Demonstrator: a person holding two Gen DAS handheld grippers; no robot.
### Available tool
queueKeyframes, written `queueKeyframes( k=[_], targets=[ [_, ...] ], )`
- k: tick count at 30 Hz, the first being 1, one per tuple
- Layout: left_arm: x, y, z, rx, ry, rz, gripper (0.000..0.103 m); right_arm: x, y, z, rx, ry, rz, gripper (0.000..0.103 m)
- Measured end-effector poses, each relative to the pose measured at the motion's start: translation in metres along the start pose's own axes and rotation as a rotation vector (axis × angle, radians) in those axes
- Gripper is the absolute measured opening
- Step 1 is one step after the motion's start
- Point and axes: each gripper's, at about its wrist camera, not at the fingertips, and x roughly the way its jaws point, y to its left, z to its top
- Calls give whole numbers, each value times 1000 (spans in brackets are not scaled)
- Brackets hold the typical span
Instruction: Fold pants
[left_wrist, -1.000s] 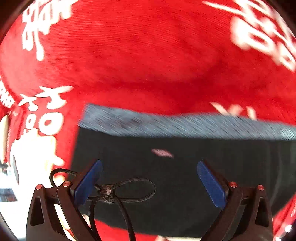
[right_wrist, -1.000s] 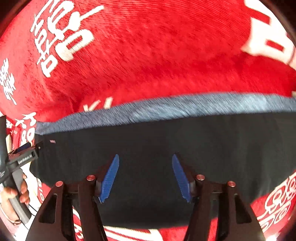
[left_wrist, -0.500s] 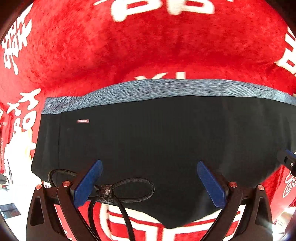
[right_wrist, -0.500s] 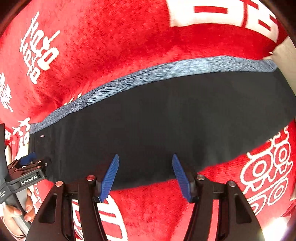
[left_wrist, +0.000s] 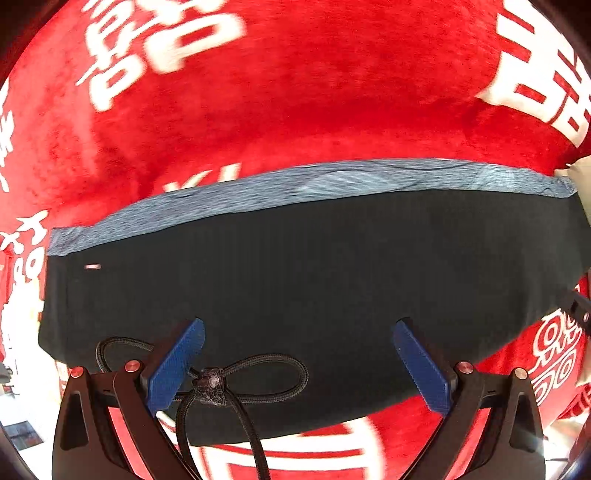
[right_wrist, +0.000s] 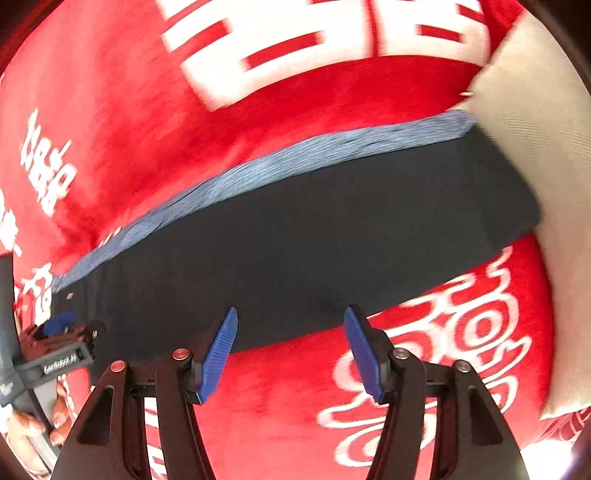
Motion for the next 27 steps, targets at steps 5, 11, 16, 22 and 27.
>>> queueKeyframes(
  k=[5,11,16,22,27],
  targets=[
    [4,-34,10,-38,-5,-16,103,-8,-54,35,80,-51,-37,46],
    [32,-58,14,-48,40,28,103,9,-80,83,67,-67,-86,29],
    [43,-52,11,-89,43,9,103,42,-83,108,-32,-44,-141,29],
    [41,-57,9,-71,36,25,103,38,-120,128,63,-107,-215,26],
    [43,-71,14,-42,46,45,103,7,-121,106,92,-140,-39,53]
  ],
)
